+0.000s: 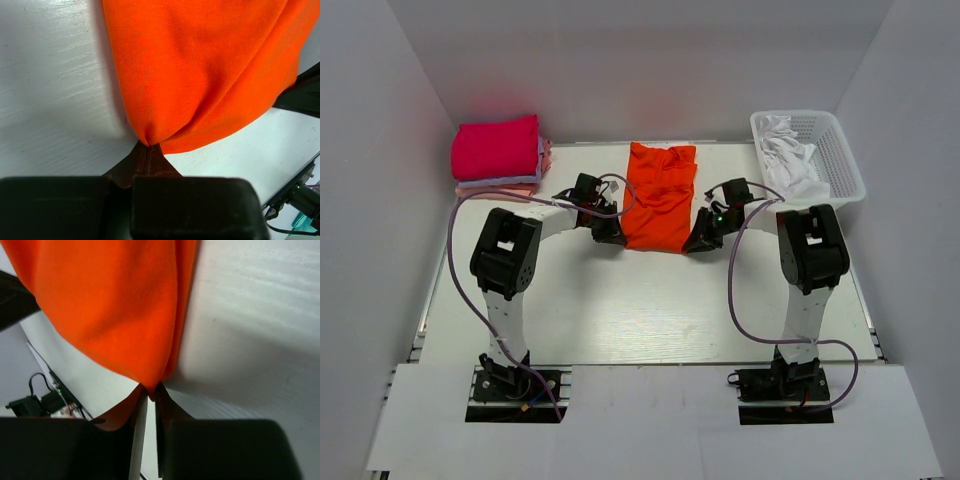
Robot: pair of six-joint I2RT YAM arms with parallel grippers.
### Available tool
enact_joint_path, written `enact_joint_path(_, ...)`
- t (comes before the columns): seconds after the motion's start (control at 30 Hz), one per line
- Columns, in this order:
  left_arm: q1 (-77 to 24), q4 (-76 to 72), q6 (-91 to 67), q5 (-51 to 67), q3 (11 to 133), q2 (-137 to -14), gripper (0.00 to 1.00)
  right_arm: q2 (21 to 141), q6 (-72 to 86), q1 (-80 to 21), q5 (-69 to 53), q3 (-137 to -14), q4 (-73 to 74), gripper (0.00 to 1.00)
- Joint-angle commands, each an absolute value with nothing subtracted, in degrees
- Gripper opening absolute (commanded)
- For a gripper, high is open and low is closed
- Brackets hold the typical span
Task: Fold and stack the t-shirts
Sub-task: Grab one side of the 2/3 rectangular tshirt with both arms, then fold the long partially folded tshirt into a neat square
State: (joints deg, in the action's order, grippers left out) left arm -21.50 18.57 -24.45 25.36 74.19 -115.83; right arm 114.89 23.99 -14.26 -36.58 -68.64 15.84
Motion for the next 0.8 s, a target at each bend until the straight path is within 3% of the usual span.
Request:
enact_joint_path(0.0,-21.53,18.28,-23.82,25.93,74.27,-114.97,0.00,116.10,25.13,-14.33,-36.83,-68.91,11.69,0.14)
enact_joint_path(0.07,-21.53,18.28,-23.82,25.93,74.27,-114.35,0.00,116.63,25.57,-14.33,-37.00,-69.17,10.55,0.00)
enact_joint_path(0.27,-22.06,20.82,-23.82,25.40,72.95,-110.84,0.00,112.43,20.33,-14.50,-36.84,-66.55,14.49,0.00)
enact_joint_path(0.57,-24.25,35.23,-25.91,23.20,69.52,-94.51,0.00,88.08,19.16,-15.20,-36.12,-54.41,28.28,0.00)
enact_joint_path(0.77,-24.26,49.82,-28.38,27.58,77.33,-89.04,0.00,79.28,18.02,-15.21,-36.12,-61.16,40.33,0.00)
